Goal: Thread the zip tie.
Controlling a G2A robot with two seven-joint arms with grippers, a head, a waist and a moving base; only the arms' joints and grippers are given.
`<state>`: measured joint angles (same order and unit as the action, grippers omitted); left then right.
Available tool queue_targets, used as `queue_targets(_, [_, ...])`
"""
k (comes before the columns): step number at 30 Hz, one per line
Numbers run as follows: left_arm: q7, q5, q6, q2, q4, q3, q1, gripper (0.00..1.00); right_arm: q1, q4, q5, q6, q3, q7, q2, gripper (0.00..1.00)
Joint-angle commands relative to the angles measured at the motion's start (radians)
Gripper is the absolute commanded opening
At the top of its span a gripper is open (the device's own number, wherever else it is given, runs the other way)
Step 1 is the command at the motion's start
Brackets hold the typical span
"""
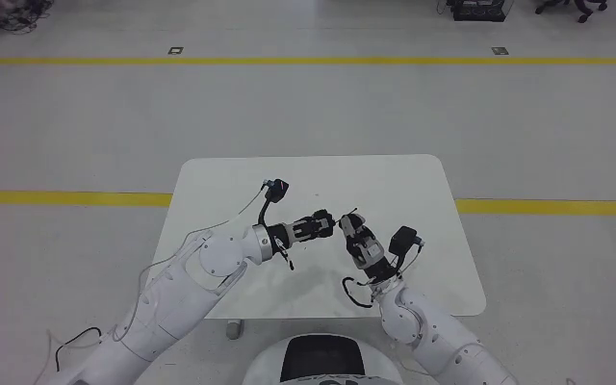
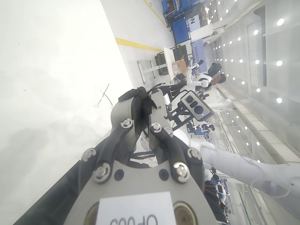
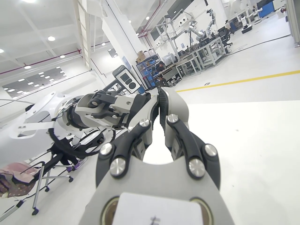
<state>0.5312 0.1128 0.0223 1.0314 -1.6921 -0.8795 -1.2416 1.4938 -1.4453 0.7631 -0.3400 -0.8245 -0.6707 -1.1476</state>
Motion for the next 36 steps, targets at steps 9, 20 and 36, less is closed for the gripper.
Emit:
queue_targets(9, [0.0,0.0,0.0,0.0,0.0,0.0,0.0,0.0,-0.005,0.0,-0.009,0.0,0.022,-0.009,0.002,0.0])
queue_targets(20, [0.0,0.0,0.0,0.0,0.0,0.0,0.0,0.0,0.032,-0.051,0.02,0.0,-0.037,-0.056,0.025,1.0])
queue_targets(36, [0.0,0.0,0.0,0.0,0.0,0.0,0.0,0.0,0.138,-0.257,-0.101,0.0,-0.076,0.073,0.127,1.0])
